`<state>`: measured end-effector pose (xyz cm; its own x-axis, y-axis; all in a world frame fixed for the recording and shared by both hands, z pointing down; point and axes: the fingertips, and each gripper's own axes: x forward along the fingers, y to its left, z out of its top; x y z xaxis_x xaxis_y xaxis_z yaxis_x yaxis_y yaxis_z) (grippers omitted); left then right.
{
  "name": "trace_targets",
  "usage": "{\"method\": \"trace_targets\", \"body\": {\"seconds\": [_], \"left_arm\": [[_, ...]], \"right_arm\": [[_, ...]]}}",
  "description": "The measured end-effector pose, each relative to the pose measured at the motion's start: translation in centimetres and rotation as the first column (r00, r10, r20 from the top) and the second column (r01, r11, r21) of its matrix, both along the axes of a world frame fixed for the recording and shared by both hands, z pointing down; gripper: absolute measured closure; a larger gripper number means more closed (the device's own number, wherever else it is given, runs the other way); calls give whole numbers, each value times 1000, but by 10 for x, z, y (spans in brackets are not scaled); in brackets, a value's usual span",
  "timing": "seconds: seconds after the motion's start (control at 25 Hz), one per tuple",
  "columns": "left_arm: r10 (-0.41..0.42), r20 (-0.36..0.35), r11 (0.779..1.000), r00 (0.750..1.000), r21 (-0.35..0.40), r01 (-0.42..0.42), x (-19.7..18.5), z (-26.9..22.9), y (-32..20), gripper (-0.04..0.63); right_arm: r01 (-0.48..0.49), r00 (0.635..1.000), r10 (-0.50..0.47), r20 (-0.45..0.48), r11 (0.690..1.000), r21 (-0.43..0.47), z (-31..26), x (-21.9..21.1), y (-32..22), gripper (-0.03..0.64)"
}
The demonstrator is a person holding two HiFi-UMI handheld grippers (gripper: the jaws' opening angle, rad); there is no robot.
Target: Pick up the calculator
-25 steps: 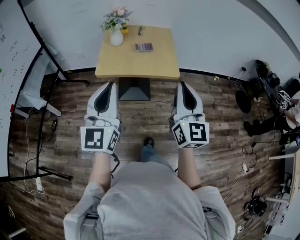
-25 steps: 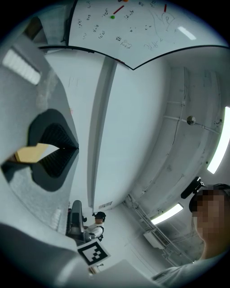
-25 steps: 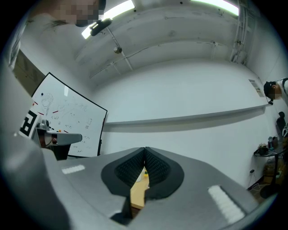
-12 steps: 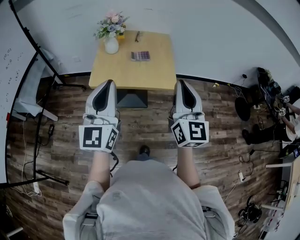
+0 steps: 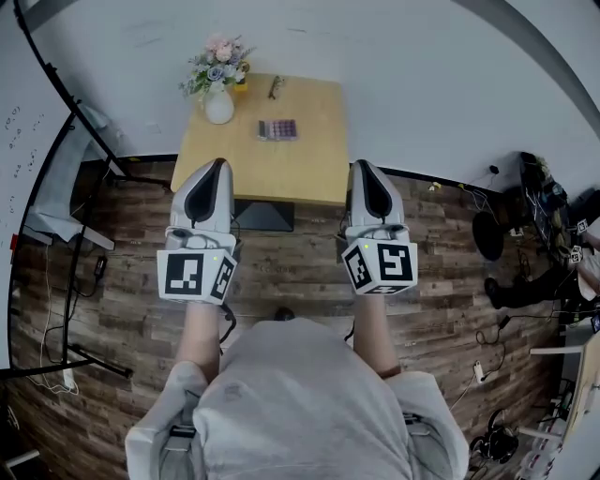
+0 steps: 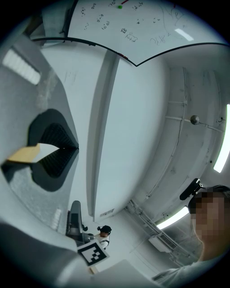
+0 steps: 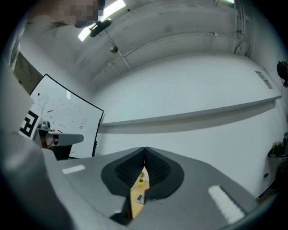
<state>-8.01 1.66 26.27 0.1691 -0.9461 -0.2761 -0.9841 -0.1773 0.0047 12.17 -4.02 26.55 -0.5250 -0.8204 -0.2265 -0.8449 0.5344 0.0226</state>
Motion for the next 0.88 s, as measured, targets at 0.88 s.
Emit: {"method": "trace_targets", "body": {"seconds": [0.88], "left_arm": [[-16,-3,999,1000,-47,15,7,21,-75,590]], "right_arm": [[19,1000,-19,3,998,-52,24,6,-77,618]]}}
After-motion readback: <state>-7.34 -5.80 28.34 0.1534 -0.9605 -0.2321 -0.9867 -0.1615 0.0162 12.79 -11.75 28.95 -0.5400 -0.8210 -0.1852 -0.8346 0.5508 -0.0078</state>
